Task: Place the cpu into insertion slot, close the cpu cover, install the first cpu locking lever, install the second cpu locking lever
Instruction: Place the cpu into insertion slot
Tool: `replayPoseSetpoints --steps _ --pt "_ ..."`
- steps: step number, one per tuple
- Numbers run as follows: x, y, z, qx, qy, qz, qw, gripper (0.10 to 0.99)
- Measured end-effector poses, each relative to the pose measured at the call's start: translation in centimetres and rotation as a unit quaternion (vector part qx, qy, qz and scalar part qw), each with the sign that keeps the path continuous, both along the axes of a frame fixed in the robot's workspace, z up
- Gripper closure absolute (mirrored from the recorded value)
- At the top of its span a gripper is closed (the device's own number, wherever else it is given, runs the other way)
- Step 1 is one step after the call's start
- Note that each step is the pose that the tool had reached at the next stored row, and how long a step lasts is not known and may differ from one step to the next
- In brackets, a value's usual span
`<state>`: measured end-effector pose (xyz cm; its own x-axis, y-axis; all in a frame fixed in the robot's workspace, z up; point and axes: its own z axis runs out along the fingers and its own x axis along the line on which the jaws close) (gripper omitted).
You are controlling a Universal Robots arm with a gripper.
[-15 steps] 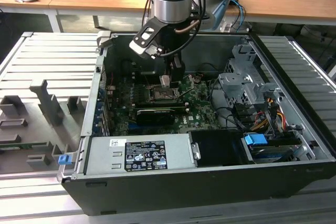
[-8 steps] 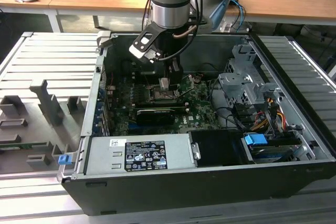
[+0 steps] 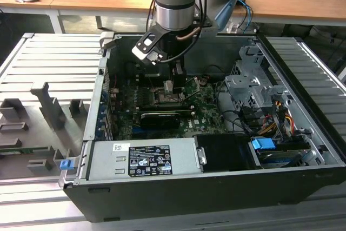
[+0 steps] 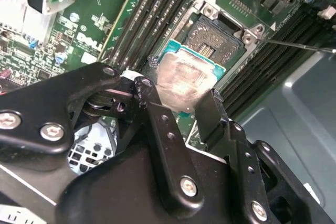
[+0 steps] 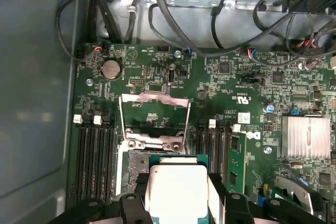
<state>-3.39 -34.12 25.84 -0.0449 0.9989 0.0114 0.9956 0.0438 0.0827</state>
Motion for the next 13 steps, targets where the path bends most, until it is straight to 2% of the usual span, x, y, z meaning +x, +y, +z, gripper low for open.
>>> replayPoseSetpoints --steps 4,13 --pt "-0.42 0.8 -0.67 0.0 -0.0001 0.0 1.0 0.561" --pt "-1.2 1.53 -2.1 0.0001 -0.0001 0.0 1.0 0.561"
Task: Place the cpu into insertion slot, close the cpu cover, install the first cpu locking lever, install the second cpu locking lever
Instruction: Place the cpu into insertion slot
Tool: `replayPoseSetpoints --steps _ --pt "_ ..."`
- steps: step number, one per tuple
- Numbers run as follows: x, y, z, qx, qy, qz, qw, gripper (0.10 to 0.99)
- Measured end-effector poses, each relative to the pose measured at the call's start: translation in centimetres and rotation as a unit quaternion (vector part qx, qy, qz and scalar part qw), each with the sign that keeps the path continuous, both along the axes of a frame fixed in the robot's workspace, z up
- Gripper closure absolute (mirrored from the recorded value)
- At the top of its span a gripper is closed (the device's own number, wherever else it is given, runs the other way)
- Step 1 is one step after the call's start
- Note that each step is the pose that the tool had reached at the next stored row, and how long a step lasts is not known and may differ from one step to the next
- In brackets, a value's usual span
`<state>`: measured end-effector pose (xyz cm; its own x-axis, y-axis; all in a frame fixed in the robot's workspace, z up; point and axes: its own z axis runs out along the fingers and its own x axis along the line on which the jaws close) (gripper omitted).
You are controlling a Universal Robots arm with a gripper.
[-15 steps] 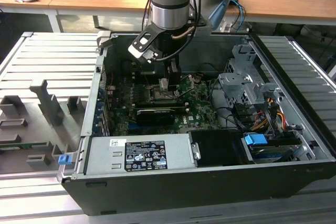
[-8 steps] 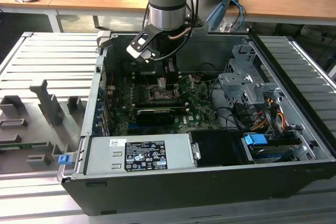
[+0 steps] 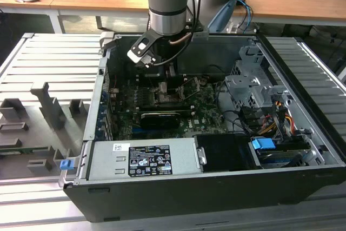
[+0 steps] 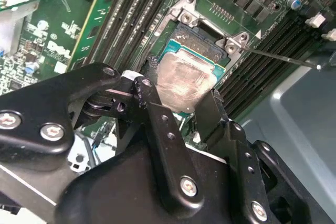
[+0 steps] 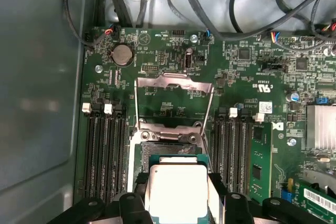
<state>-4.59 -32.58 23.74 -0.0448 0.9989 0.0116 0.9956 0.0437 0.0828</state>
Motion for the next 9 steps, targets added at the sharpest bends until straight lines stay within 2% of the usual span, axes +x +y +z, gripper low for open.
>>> replayPoseSetpoints --steps 3,9 --pt "-0.05 0.2 -0.7 0.0 0.0001 -0.003 1.0 0.561" --pt "-0.21 0.22 -1.93 0.0 0.0003 -0.013 0.9999 0.561"
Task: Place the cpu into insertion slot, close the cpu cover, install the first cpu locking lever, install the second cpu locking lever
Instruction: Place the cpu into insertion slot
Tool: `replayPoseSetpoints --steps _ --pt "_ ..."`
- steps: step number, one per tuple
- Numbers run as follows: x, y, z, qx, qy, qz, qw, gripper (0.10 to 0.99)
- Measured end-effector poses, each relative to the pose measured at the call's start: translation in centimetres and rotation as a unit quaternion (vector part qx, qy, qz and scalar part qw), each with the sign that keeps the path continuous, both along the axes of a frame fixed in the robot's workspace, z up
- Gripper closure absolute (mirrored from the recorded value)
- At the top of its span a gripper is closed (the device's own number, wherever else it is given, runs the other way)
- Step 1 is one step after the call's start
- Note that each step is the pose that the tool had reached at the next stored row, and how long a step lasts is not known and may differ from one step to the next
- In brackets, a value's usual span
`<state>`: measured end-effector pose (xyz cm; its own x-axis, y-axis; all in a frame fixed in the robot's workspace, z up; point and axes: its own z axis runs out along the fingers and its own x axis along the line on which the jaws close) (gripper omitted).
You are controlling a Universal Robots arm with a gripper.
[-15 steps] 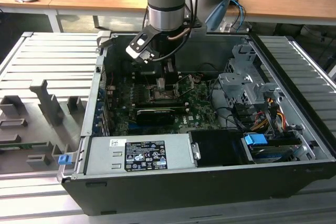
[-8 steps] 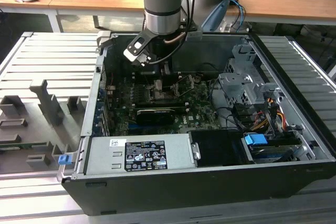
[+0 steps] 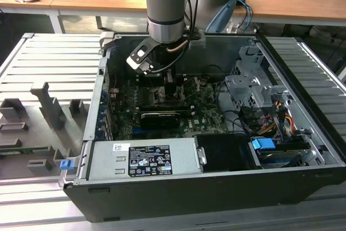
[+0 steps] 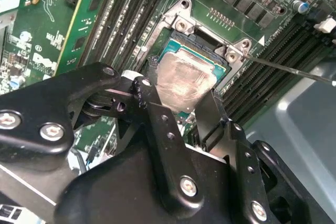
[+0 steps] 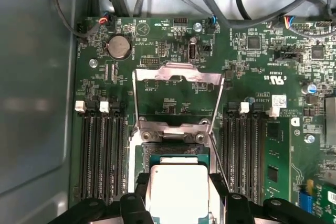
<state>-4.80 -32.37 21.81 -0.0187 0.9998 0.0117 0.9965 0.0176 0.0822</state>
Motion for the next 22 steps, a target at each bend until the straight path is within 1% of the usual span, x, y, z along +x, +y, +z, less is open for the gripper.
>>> replayPoseSetpoints --steps 3,5,10,12,15,22 --pt "0.05 0.22 -0.51 0.0 0.0005 -0.001 1.0 0.561" --pt "0.04 0.3 -0.67 0.0 0.0005 -0.015 0.9999 0.561" --pt "0.08 0.52 -1.16 0.0 0.0004 -0.015 0.9999 0.561" --pt "0.14 0.74 -1.36 0.0 0.0004 -0.015 0.9999 0.561" --pt "0.15 0.89 -1.52 0.0001 0.0004 -0.015 0.9999 0.561" --pt "0.18 0.9 -1.66 0.0 0.0004 -0.014 0.9999 0.561"
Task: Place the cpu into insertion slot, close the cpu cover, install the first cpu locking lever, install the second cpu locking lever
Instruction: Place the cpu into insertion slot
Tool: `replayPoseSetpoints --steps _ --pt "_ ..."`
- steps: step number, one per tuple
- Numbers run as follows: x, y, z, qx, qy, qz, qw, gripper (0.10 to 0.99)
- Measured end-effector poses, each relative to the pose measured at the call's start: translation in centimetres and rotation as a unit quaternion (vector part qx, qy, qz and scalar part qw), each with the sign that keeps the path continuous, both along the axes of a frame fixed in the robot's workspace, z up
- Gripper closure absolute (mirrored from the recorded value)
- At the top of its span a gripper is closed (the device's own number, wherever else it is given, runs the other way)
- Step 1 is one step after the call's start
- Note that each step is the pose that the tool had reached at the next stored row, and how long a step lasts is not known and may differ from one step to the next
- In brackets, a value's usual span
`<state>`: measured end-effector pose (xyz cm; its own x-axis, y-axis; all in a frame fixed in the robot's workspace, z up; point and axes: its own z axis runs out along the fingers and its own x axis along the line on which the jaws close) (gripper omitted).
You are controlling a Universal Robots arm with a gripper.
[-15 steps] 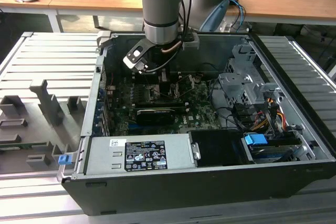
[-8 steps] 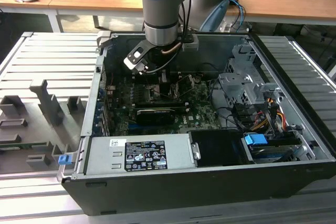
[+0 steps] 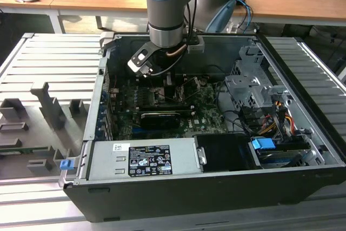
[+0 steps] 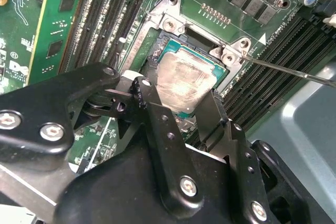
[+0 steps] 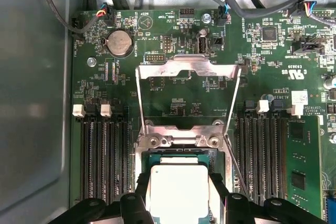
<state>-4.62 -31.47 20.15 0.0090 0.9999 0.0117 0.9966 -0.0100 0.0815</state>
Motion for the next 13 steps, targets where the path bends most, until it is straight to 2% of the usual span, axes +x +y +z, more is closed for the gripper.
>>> replayPoseSetpoints --steps 13 --pt "0.03 -0.04 -0.28 -0.0001 0.0001 0.005 1.0 0.561"
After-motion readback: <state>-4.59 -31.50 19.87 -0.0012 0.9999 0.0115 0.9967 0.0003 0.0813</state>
